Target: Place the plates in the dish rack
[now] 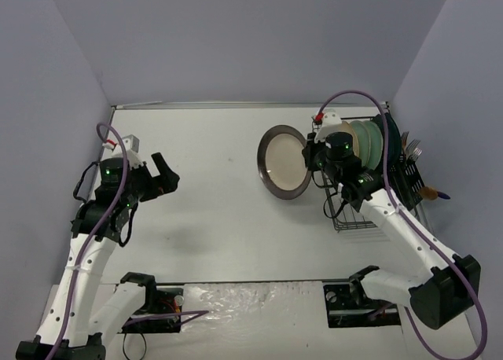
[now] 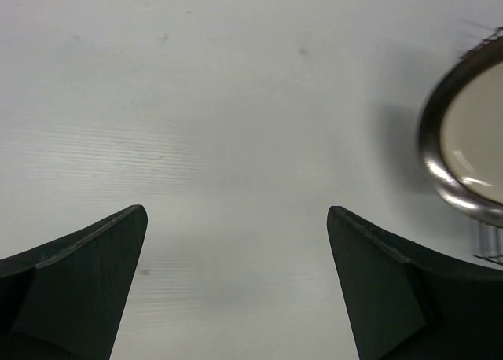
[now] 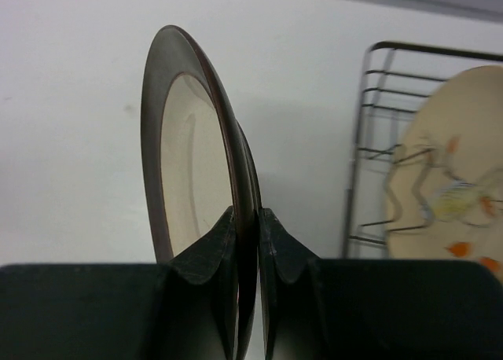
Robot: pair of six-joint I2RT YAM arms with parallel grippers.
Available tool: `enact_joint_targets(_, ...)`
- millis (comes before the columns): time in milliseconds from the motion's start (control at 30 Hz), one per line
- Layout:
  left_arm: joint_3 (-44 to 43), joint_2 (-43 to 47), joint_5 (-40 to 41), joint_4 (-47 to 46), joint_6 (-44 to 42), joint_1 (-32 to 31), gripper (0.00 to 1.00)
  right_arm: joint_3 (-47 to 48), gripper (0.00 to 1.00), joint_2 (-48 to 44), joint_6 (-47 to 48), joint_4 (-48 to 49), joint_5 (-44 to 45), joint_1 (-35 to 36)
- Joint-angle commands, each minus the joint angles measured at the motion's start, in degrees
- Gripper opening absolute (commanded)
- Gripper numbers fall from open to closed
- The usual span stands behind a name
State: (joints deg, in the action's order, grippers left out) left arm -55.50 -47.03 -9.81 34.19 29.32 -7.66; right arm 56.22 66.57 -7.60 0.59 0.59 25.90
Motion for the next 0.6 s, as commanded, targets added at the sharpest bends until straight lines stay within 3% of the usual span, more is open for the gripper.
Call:
enact_joint_targets(0, -3.8, 1.3, 15.3, 7.4, -11.0, 0.1, 0.97, 8.6, 0.00, -5.5, 11.4, 8.6, 20.9, -0.7)
enact_joint_targets(133, -1.5, 3.6, 19.5, 6.0, -13.1, 0.1, 0.97, 11.7, 0.00, -4.8, 17.5, 10.7, 26.9, -2.2)
enact_joint_targets(567, 4.5, 7.2, 22.4, 2.2, -13.1, 0.4, 0.97, 8.8, 0.00, 0.8, 30.3, 23.0, 27.3, -8.9)
